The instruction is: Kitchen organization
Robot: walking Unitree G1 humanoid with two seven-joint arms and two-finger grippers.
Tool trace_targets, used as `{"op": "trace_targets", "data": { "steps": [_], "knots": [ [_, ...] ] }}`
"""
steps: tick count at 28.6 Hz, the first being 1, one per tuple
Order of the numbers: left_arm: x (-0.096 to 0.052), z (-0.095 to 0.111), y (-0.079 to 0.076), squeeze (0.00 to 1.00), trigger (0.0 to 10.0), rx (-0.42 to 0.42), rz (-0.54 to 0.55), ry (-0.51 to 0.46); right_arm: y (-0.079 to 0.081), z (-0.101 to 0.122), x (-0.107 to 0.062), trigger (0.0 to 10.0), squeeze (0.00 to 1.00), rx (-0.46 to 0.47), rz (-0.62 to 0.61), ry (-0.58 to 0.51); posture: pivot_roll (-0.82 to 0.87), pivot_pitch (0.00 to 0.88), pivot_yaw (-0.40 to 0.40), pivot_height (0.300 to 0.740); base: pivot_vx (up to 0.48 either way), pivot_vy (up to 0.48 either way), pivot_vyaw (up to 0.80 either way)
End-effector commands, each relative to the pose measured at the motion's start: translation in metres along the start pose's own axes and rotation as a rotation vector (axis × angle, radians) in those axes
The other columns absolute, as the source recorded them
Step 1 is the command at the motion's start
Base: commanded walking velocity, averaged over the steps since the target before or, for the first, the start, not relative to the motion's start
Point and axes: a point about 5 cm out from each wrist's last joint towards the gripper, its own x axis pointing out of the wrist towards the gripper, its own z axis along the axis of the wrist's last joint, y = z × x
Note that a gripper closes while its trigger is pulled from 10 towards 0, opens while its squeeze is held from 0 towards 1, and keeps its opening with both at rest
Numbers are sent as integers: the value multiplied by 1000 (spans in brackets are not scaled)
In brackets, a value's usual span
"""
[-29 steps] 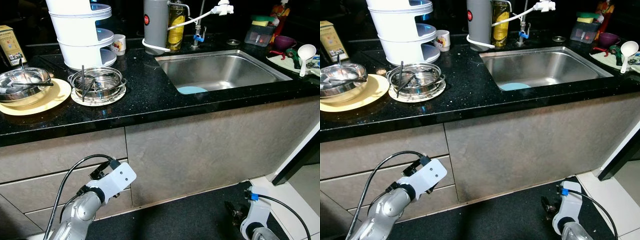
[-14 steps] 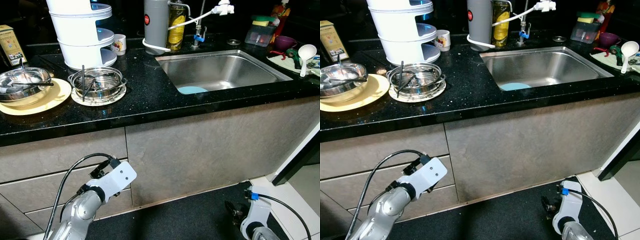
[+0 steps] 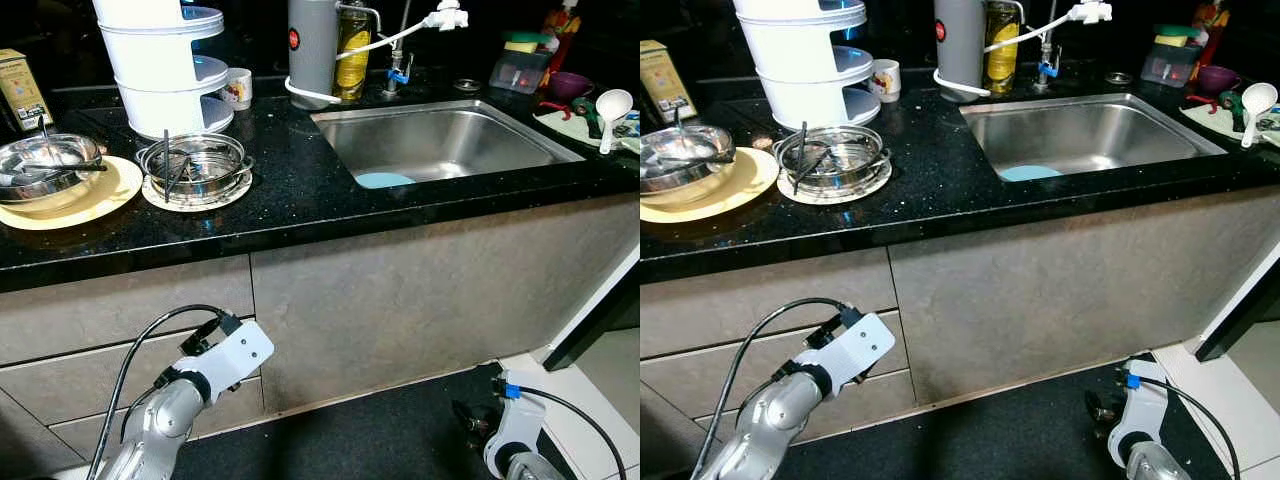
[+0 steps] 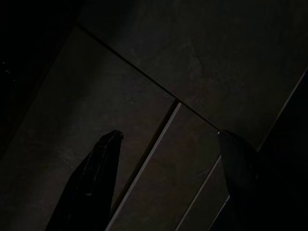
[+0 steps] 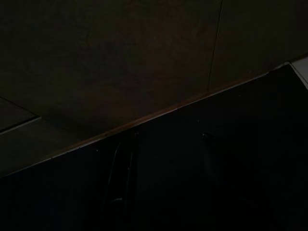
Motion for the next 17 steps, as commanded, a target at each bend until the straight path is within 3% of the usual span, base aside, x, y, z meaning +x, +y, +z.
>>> {"op": "trace_targets", "data": {
  "steps": [1,17],
  "knots": [
    [1,2,-2,0,10000,3,-11,-1,-2,2,0,10000,0,0,-5,-1,6,0,-57,740,0,0,0],
    [1,0,-2,0,10000,4,-13,4,-1,1,0,10000,0,3,-4,-1,0,0,-48,740,0,0,0]
  ]
}}
